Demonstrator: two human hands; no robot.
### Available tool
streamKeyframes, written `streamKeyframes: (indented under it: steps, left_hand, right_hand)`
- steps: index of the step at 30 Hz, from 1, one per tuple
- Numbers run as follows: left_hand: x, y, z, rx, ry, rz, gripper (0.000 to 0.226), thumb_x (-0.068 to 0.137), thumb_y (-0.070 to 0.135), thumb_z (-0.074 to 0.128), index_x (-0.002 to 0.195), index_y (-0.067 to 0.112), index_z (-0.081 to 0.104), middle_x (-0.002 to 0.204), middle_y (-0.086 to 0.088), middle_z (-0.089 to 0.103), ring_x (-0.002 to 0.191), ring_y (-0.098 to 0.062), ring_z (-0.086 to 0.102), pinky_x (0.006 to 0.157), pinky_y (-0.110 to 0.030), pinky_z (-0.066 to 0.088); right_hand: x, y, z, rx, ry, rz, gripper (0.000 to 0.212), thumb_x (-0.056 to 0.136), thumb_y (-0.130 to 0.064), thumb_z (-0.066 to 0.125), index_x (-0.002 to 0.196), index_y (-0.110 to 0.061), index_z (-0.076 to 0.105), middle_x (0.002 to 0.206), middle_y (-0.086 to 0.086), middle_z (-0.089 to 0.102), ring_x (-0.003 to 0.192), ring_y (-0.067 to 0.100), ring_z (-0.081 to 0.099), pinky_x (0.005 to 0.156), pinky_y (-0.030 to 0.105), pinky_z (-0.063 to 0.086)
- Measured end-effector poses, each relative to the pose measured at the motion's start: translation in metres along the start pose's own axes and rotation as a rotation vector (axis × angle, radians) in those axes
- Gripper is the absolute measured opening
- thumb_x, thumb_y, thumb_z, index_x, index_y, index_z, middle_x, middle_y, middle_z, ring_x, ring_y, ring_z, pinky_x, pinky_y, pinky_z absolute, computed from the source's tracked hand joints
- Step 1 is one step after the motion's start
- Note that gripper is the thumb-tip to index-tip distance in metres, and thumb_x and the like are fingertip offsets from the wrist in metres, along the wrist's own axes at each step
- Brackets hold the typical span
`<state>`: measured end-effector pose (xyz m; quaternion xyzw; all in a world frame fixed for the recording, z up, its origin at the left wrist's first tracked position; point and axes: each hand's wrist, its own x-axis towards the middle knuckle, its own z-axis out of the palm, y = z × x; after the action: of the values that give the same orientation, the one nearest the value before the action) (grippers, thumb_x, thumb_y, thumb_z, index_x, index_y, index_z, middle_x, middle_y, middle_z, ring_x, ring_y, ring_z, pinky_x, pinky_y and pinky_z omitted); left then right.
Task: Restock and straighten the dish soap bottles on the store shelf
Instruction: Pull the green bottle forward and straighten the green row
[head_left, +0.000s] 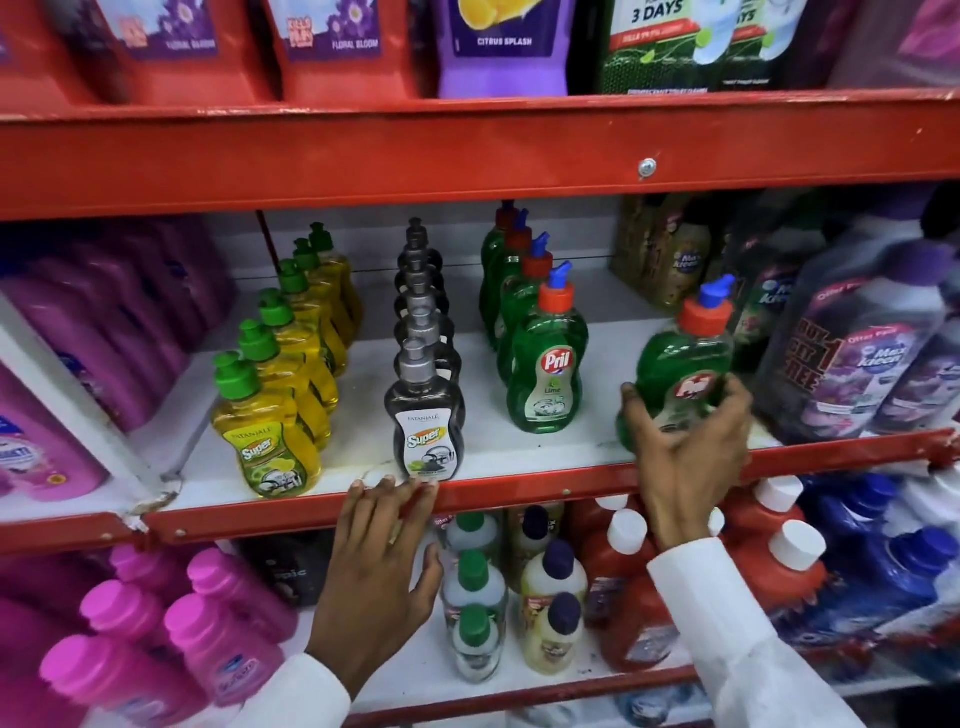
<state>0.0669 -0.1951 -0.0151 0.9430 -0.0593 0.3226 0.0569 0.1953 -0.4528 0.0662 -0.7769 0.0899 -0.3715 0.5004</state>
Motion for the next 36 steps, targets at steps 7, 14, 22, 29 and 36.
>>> streamKeyframes:
  steps: [7,14,22,29,36]
  left_hand:
    - [-0.002,-0.001,-0.003,0.005,-0.037,0.015,0.058,0.087,0.031,0.054,0.142,0.013,0.052,0.133,-0.010,0.060,0.126,-0.029,0.052,0.117,-0.055,0.031]
    - [-0.001,0.005,-0.012,-0.045,-0.078,-0.050,0.058,0.085,0.035,0.056,0.140,0.016,0.053,0.134,-0.007,0.057,0.127,-0.029,0.053,0.119,-0.051,0.028]
    - [0.034,0.059,-0.033,-0.422,0.037,-0.082,0.050,0.086,0.033,0.061,0.134,0.020,0.055,0.128,0.008,0.050,0.119,-0.006,0.049,0.107,-0.015,0.038]
    - [0.093,0.089,-0.008,-0.584,-0.107,-0.354,0.066,0.089,0.035,0.067,0.147,0.021,0.039,0.146,0.002,0.049,0.130,-0.010,0.047,0.113,-0.026,0.036]
    - [0.112,0.078,0.011,-0.624,-0.170,-0.439,0.054,0.088,0.040,0.071,0.135,0.019,0.056,0.123,0.001,0.073,0.107,-0.012,0.069,0.096,-0.038,0.058]
  right_hand:
    - [-0.048,-0.037,0.036,0.012,-0.215,-0.041,0.088,0.066,-0.053,0.084,0.131,-0.009,0.044,0.124,0.011,0.059,0.111,0.025,0.056,0.092,0.037,0.051]
    - [-0.052,-0.037,0.038,-0.007,-0.261,-0.007,0.094,0.062,-0.060,0.085,0.130,-0.009,0.044,0.124,0.010,0.058,0.114,0.027,0.056,0.096,0.044,0.053]
    - [-0.027,-0.001,0.000,0.243,-0.539,0.033,0.054,0.083,-0.048,0.061,0.131,-0.024,0.053,0.129,-0.001,0.064,0.113,0.002,0.061,0.099,0.034,0.051]
    - [0.014,0.025,0.001,0.067,-0.903,-0.173,0.036,0.093,-0.015,0.067,0.128,-0.019,0.061,0.115,-0.005,0.075,0.105,0.001,0.071,0.094,0.031,0.058]
    - [0.020,0.033,0.004,0.075,-0.918,-0.205,0.036,0.089,-0.028,0.072,0.124,-0.022,0.064,0.116,-0.007,0.075,0.105,0.002,0.070,0.093,0.026,0.058]
